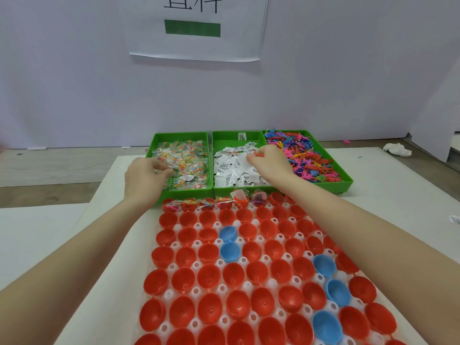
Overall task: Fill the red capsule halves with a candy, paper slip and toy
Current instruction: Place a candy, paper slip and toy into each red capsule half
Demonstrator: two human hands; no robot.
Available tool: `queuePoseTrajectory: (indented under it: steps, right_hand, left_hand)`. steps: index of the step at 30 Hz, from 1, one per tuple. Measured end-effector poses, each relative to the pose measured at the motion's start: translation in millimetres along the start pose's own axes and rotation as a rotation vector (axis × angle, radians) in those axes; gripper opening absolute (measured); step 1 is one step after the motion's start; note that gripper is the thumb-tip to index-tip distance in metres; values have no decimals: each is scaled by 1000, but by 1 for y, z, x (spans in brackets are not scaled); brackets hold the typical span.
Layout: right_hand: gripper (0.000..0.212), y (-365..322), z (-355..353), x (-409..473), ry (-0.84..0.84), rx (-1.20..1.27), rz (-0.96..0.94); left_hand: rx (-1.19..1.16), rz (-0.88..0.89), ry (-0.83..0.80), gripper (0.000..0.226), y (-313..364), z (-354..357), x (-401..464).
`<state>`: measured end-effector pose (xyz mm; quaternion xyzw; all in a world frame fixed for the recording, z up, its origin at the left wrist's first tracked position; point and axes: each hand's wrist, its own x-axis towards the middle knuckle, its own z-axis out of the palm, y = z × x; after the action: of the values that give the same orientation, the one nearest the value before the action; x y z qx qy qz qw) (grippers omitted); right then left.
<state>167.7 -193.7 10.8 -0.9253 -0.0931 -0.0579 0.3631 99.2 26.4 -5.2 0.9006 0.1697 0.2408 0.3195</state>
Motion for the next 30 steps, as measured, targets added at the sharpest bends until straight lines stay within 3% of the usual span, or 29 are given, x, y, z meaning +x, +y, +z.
queuePoseTrajectory:
  steps: [3, 7, 9, 12, 15, 19, 21, 25, 30]
  right_hand:
    - [37, -7, -12, -2, 68, 246, 32]
    - [30, -19, -27, -19, -73, 531, 34]
    - [26, -23, -36, -31, -161, 488, -62]
    - [20, -27, -51, -47, -212, 182, -207]
    - [17, -26, -63, -55, -202, -2, -272]
    - [12, -25, -69, -63, -180, -48, -340]
    - [9, -22, -70, -66, -172, 85, -310]
    - [33, -21, -75, -67, -215, 548, -69]
    - [27, -18, -77, -78, -207, 439, -215]
  left_hand:
    - [-264, -28, 42, 14, 18, -3, -6]
    - [-661, -117, -224, 11, 62, -1, -24]
    - [-828, -215, -437, 14, 83, 2, -35]
    - [-1028, -371, -644, 19, 104, 3, -45]
    - [-960, -348, -734, 35, 107, 4, -49]
    - [-896, -211, -814, 12, 105, 3, -57]
    - [-935, -228, -782, 10, 105, 2, -60]
    - [-984, -316, -651, 9, 109, 2, -64]
    - [-945, -284, -604, 16, 118, 2, -72]
